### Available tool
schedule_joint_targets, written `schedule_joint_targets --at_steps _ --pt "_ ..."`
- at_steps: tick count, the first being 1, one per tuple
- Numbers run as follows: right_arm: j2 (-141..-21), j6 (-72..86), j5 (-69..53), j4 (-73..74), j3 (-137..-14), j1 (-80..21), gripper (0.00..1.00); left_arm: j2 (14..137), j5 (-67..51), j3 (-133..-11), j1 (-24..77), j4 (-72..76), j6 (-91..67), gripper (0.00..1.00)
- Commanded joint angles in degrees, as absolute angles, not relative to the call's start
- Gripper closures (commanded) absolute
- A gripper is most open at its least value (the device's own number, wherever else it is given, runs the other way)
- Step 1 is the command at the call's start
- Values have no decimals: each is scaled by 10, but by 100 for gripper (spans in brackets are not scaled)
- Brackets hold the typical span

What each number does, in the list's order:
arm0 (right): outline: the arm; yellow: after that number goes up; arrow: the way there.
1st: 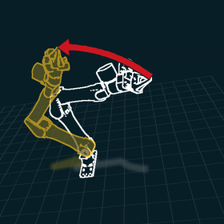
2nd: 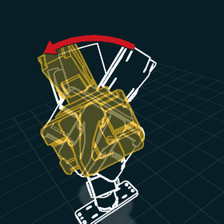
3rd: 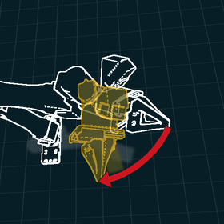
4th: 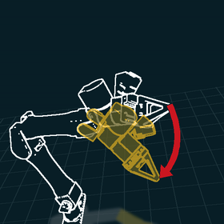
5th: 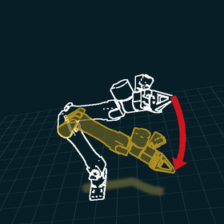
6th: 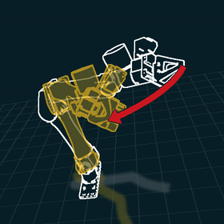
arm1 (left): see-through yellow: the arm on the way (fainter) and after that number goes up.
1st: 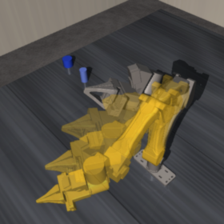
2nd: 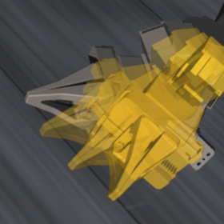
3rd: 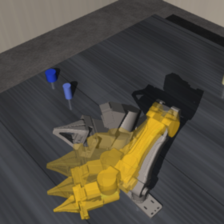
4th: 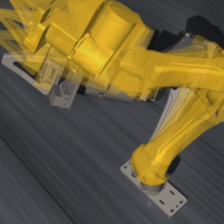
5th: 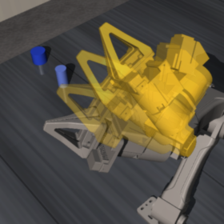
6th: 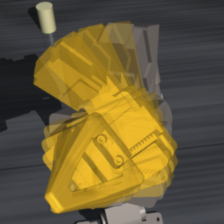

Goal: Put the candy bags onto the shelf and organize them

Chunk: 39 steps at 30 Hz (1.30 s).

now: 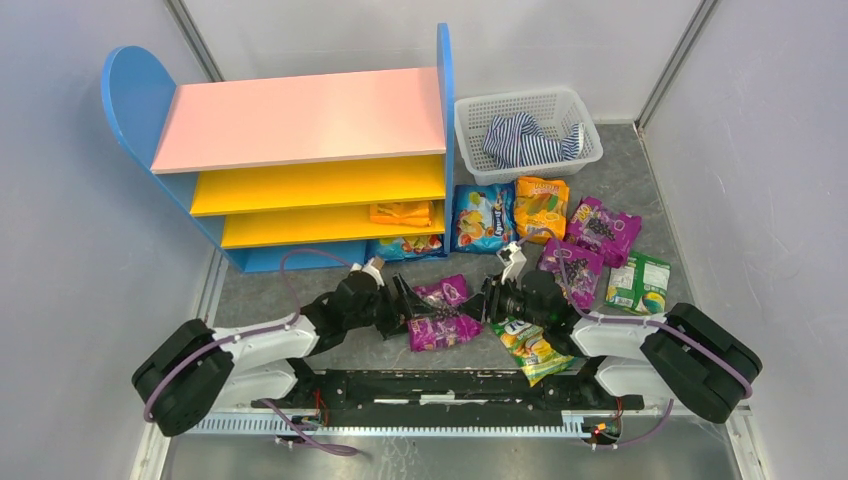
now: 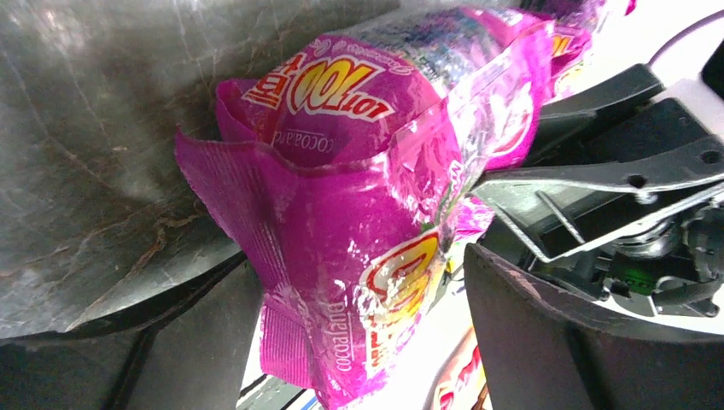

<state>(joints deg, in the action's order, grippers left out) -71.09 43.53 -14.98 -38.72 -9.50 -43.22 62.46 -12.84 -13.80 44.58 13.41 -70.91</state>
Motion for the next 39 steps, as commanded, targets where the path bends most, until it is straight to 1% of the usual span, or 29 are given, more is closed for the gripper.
schedule_joint_targets --at_steps 1,4,5,6,8,10,11,14,15,16,18,19,24,28,31,33,39 --pt "-715 443 -152 -413 -84 -433 55 670 -145 -134 469 211 -708 15" --pt "-717 447 -155 -422 -78 -434 55 705 -145 -119 473 284 -736 26" --pt "-718 449 -156 -427 -77 -434 56 713 -143 -117 474 301 -743 32" --pt "-717 449 -159 -429 -74 -434 56 717 -138 -118 474 316 -746 39" --pt "-716 440 -169 -424 -77 -434 56 713 -137 -125 474 319 -744 58" --pt "-712 405 -190 -383 -102 -434 54 685 -129 -141 474 271 -728 70" --pt "-708 381 -198 -352 -116 -434 52 665 -123 -149 474 242 -720 72" --pt "-679 311 -194 -256 -154 -434 44 587 -99 -173 474 145 -699 74" --pt "-665 294 -181 -227 -167 -434 40 563 -96 -179 473 119 -696 75" --pt "-646 275 -169 -193 -178 -433 36 542 -96 -187 473 95 -695 78" --pt "-607 244 -146 -133 -209 -433 21 493 -98 -202 473 52 -698 86" --pt "-587 227 -138 -101 -223 -433 17 475 -102 -210 472 34 -700 89" --pt "-507 166 -47 51 -310 -433 7 386 -93 -281 471 -76 -699 95" --pt "-457 145 12 122 -369 -433 6 343 -69 -361 469 -164 -688 97" --pt "-427 139 33 144 -397 -433 5 336 -20 -441 469 -227 -686 98" --pt "-411 138 52 157 -414 -433 5 334 35 -482 469 -254 -692 98" --pt "-376 148 71 163 -435 -433 4 355 141 -565 469 -214 -676 98"
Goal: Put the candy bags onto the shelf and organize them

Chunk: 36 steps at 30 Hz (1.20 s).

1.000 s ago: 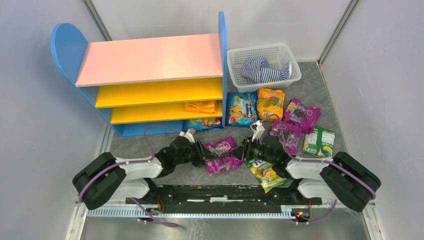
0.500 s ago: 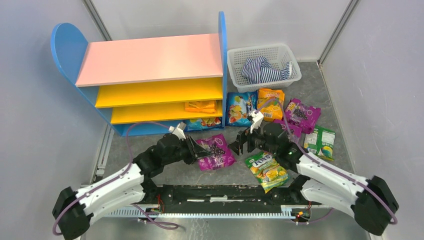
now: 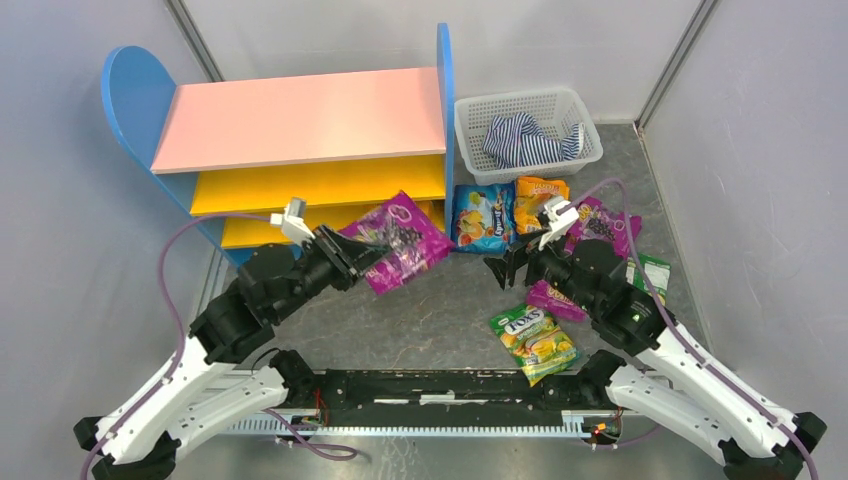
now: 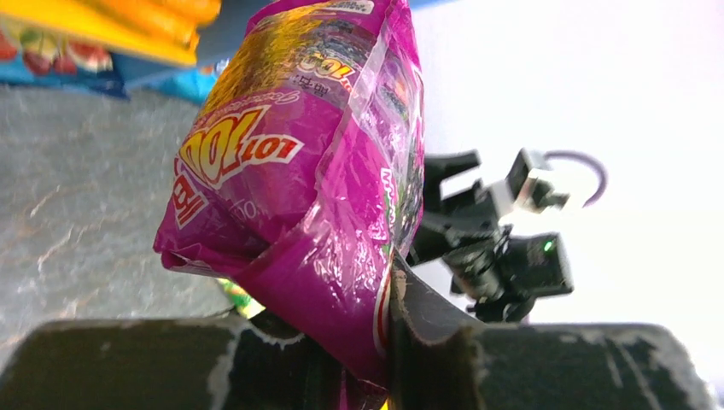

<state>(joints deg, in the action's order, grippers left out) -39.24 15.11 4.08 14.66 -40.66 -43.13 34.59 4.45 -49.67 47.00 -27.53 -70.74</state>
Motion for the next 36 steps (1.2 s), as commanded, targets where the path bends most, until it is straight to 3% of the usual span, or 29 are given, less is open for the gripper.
schedule_joint_targets --at_steps 1,14,25,32,36 --pt "-373 150 68 164 -436 -433 4 363 155 -576 469 -211 -677 98" --pt "-356 155 74 155 -427 -433 4 454 323 -574 469 -44 -726 98" --pt "-382 147 53 123 -413 -433 3 550 430 -575 469 -21 -881 97" --pt "-421 118 4 95 -419 -433 4 623 412 -654 469 -177 -1003 76" --pt "-453 99 -115 16 -415 -435 4 624 373 -667 469 -269 -1010 50"
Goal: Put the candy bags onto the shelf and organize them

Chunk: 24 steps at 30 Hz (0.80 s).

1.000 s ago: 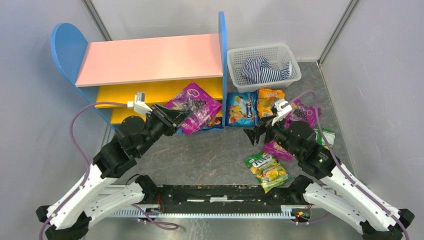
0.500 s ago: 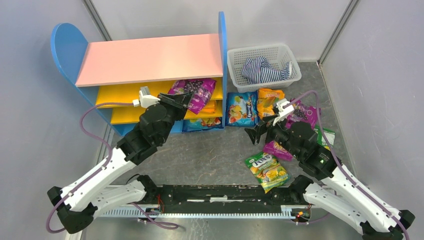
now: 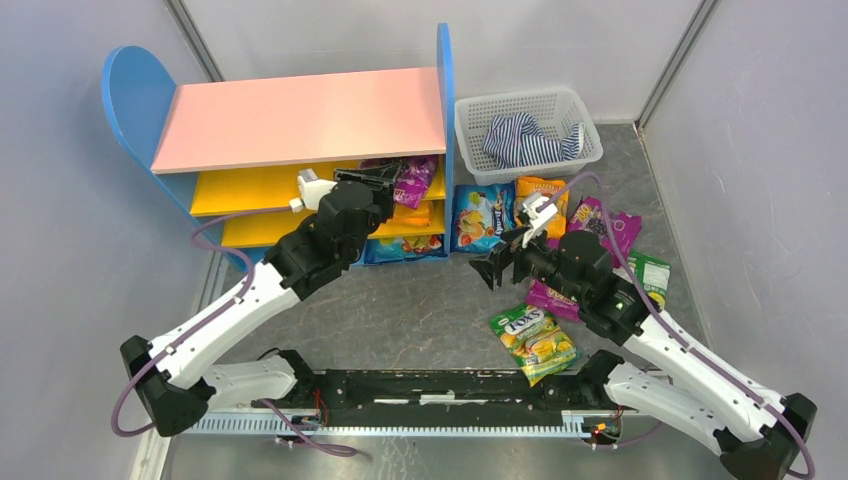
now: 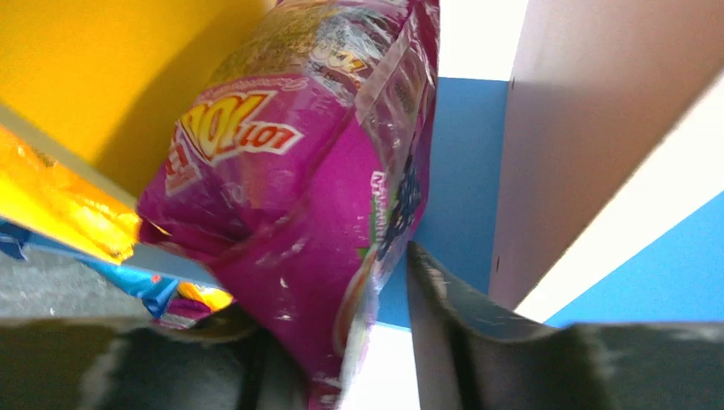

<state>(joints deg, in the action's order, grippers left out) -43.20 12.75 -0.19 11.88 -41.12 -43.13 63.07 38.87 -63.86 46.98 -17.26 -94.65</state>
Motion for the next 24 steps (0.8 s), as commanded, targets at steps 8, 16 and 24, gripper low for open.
schedule_joint_targets --at_steps 8,16,24 --pt "-538 60 -139 -19 -516 -459 22 520 335 -583 469 -292 -967 1" --pt "-623 12 -35 -17 -633 -555 19 437 295 -606 469 -310 -712 0" --pt "-709 -187 122 -2 -709 -649 21 321 251 -616 469 -429 -537 0"
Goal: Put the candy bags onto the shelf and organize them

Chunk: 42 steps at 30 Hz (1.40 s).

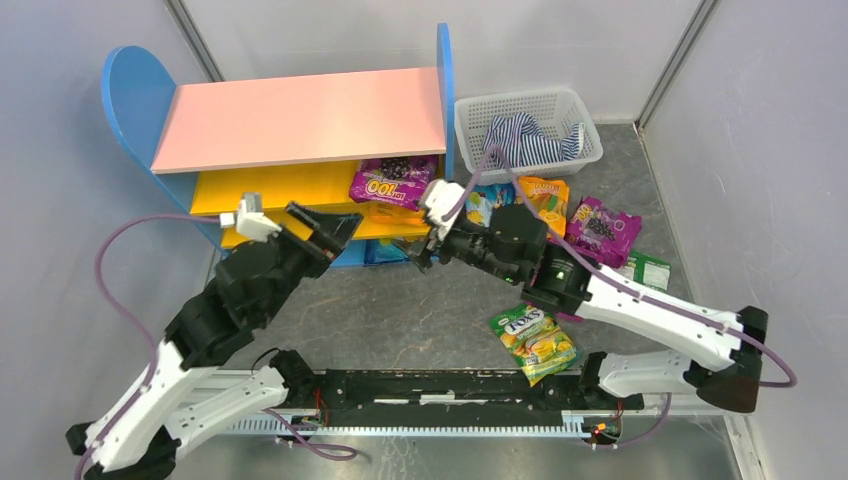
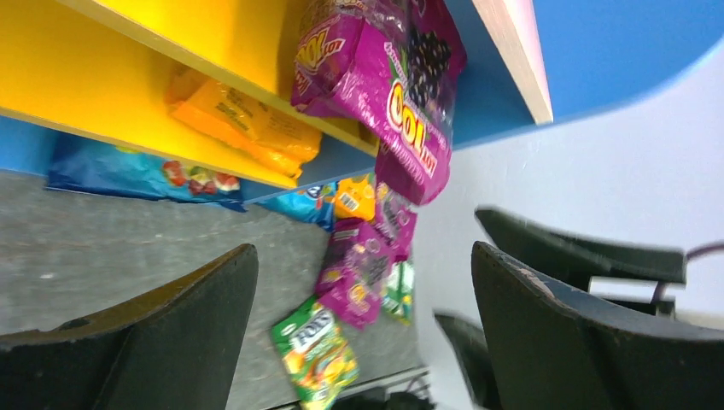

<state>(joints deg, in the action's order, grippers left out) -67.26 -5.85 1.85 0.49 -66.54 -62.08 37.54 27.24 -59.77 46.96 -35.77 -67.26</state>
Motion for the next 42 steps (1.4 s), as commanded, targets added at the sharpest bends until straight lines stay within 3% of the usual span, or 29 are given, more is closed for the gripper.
schedule_joint_targets --at_steps 1,7,14,18,27,32,39,42 --pt "-719 -208 140 -2 -714 -653 21 300 251 -613 469 -445 -530 0" --pt "-782 -281 268 -32 -741 -655 33 228 256 -589 469 -513 -523 0" --pt "-808 -313 377 -105 -721 -652 72 200 258 -557 469 -521 -503 0" --pt "-825 -306 384 -109 -735 -638 81 214 269 -552 469 -523 -486 0" --pt "-857 -259 340 -99 -751 -631 85 223 283 -547 469 -528 -483 0" --pt "-841 -231 327 -88 -748 -630 83 224 281 -547 469 -530 -483 0" --pt "-738 -172 241 -1 -720 -633 54 234 263 -550 469 -518 -468 0" --pt "-649 -144 219 28 -649 -633 34 246 246 -556 469 -514 -445 0"
